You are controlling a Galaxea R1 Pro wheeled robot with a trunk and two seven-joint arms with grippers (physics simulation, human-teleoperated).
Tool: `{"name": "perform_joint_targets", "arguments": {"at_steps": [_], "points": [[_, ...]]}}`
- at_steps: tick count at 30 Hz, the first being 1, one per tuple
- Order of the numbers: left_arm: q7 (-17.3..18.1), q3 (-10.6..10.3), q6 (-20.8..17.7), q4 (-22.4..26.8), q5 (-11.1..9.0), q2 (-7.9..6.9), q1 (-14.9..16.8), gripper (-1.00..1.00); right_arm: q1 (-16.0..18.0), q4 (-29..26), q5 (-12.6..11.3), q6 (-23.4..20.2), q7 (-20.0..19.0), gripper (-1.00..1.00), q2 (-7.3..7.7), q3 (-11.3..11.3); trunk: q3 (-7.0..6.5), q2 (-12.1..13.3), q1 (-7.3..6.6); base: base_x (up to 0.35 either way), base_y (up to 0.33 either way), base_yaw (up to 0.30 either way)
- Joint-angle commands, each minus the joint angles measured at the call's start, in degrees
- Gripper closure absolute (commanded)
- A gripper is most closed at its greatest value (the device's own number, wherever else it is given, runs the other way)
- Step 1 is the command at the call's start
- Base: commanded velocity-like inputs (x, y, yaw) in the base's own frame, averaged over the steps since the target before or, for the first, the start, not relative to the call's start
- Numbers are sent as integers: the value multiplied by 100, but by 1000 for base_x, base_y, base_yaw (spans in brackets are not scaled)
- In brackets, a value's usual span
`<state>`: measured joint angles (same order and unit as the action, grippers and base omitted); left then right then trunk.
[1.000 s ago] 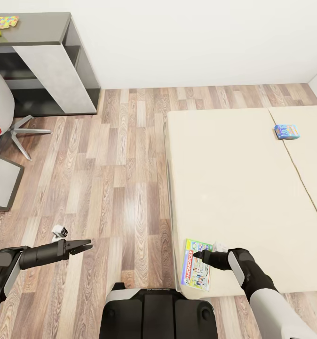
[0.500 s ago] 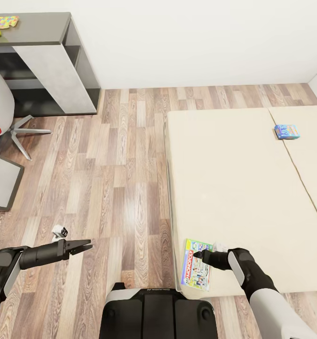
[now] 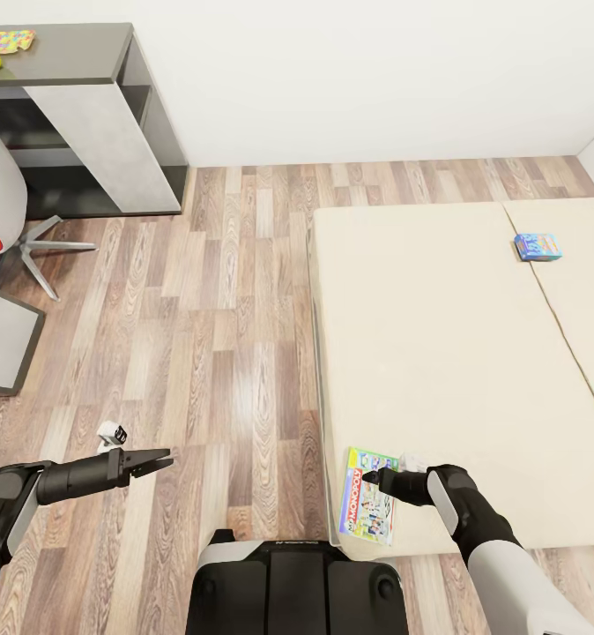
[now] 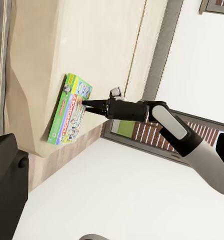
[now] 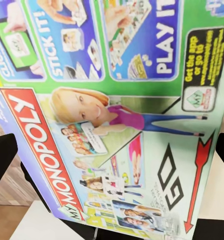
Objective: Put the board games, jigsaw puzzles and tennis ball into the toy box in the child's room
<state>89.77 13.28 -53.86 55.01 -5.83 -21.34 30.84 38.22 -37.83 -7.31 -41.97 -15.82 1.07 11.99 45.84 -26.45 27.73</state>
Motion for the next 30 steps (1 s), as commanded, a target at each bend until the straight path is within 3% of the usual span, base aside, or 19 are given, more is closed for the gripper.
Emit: {"name": "perform_joint_targets", "arguments": {"at_steps": [1, 30], "points": [[23, -1, -59, 3, 3, -1, 1, -100, 1, -5, -34, -34, 0, -100, -1, 14, 5, -8, 3, 0, 0, 0], [23, -1, -61, 1, 3, -1, 1, -100, 1, -18, -42, -30, -6, -100, -1, 17, 5, -8, 3, 0, 6, 0]]}}
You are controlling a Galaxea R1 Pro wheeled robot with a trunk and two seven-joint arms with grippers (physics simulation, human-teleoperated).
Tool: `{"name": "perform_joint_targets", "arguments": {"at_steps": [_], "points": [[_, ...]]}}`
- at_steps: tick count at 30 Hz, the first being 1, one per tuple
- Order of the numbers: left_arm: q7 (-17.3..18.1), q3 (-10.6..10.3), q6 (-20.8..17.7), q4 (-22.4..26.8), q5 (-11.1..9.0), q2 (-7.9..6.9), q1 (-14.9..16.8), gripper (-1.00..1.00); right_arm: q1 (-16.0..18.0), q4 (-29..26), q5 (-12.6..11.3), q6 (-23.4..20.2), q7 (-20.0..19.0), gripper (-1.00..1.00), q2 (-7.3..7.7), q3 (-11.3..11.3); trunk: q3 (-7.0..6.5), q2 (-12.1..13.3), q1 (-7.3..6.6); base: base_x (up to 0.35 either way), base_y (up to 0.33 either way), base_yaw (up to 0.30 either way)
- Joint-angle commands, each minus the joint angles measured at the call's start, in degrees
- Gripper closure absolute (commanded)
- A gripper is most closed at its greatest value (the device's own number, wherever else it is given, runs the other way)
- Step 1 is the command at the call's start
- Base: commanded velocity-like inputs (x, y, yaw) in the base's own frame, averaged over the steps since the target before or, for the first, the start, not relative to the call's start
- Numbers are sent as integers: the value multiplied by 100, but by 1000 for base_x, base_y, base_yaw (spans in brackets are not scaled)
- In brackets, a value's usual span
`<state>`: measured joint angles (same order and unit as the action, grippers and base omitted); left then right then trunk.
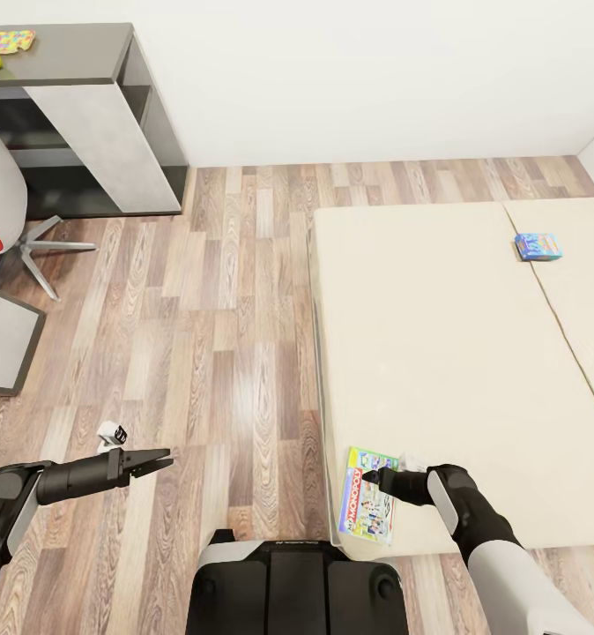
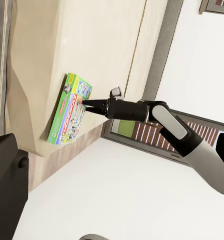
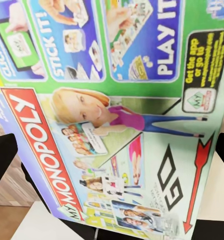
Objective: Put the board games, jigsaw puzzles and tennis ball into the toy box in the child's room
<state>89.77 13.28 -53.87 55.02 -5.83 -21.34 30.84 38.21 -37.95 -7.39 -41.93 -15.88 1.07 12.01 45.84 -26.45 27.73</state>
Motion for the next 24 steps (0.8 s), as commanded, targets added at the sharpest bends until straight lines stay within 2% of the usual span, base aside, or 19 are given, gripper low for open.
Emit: {"name": "perform_joint_targets", "arguments": {"at_steps": [1, 24], "points": [[23, -1, -60, 2, 3, -2, 1, -100, 2, -7, -36, -35, 2, -100, -1, 15, 5, -7, 3, 0, 0, 0], [23, -1, -62, 1, 3, -2, 1, -100, 1, -10, -68, -35, 6, -100, 3, 12, 5, -7, 3, -9, 11, 0]]}}
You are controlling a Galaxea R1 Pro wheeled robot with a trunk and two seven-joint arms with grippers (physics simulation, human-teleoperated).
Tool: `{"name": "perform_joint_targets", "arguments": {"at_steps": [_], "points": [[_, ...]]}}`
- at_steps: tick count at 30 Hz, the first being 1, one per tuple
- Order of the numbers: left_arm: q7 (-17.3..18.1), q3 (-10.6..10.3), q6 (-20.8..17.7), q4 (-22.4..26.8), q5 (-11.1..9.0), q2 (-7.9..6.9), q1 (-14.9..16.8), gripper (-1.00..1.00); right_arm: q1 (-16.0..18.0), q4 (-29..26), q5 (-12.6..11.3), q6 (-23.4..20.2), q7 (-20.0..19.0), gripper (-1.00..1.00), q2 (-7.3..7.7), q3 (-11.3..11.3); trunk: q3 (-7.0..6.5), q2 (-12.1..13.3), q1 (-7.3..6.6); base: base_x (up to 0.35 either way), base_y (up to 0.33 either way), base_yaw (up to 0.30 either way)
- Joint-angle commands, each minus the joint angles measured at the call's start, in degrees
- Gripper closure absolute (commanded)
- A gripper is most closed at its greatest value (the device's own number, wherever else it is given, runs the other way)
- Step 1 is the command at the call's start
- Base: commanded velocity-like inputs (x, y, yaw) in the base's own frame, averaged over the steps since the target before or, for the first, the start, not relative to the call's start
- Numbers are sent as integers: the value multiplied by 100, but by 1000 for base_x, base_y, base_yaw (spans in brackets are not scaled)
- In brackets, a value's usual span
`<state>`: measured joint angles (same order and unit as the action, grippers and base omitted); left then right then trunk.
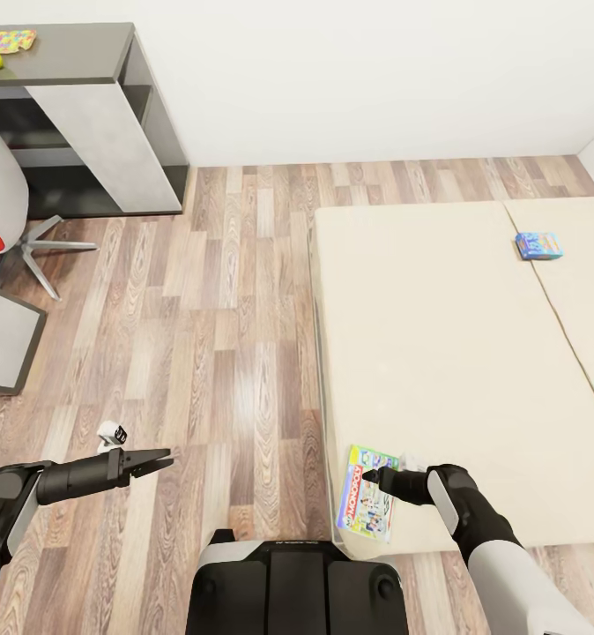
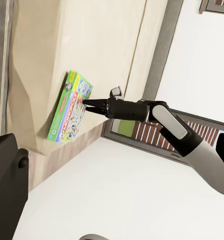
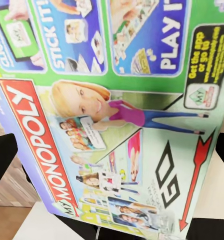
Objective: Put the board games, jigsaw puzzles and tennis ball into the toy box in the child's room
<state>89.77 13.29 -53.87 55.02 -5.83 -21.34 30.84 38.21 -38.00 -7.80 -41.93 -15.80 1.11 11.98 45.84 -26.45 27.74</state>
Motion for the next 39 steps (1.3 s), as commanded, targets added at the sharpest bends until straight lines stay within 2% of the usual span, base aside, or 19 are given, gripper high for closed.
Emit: {"name": "perform_joint_targets", "arguments": {"at_steps": [1, 39], "points": [[23, -1, -60, 0, 3, -2, 1, -100, 2, -5, -28, -35, -2, -100, -1, 15, 5, -8, 2, -17, 20, 0], [23, -1, -61, 0, 3, -2, 1, -100, 2, -5, -29, -35, -3, -100, -5, 15, 5, -8, 2, -1, 9, 0]]}}
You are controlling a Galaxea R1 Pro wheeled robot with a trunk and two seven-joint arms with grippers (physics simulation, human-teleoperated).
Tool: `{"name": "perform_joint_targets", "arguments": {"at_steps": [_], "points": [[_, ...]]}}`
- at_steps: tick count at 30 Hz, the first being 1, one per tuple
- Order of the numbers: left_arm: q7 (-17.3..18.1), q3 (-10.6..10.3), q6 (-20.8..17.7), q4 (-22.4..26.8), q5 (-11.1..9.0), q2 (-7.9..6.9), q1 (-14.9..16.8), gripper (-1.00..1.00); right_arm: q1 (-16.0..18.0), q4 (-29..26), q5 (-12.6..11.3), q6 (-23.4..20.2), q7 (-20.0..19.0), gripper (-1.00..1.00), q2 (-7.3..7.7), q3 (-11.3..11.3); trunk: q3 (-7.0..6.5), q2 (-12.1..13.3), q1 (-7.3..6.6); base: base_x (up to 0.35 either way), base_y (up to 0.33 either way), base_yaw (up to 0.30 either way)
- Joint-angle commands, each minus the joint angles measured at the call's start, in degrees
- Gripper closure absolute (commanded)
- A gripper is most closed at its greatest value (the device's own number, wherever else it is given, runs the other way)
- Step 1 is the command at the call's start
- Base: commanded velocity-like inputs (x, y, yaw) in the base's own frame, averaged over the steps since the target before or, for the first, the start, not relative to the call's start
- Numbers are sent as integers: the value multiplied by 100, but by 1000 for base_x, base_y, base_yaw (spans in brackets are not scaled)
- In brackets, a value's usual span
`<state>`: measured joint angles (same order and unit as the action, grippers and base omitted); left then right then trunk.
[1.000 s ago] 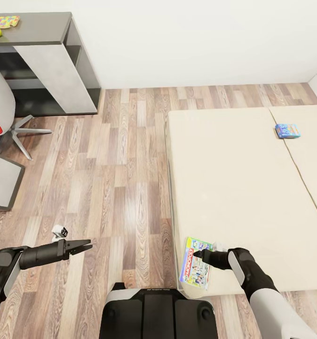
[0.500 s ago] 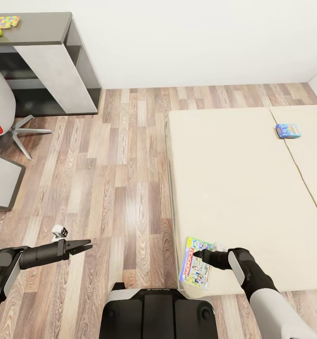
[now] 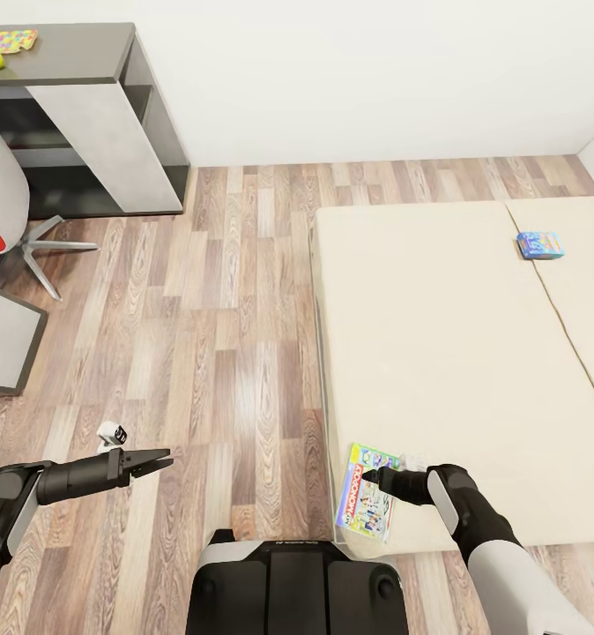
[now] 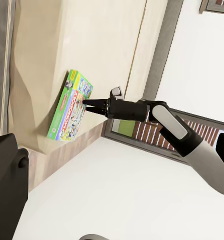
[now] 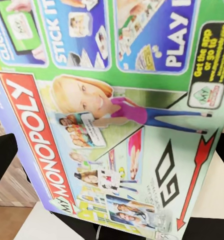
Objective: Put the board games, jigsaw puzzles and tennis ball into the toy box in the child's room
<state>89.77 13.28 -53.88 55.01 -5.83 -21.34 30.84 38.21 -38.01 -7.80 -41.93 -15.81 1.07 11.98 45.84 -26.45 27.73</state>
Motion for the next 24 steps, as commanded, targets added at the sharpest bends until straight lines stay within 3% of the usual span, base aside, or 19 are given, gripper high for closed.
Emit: {"name": "perform_joint_targets", "arguments": {"at_steps": [1, 24], "points": [[23, -1, -61, 1, 3, -1, 1, -100, 2, -5, -29, -34, -2, -100, -1, 15, 5, -7, 3, 0, 0, 0], [23, 5, -56, 1, 3, -1, 1, -100, 2, -5, -29, -34, -4, -100, -1, 15, 5, -7, 3, 0, 14, 0]]}}
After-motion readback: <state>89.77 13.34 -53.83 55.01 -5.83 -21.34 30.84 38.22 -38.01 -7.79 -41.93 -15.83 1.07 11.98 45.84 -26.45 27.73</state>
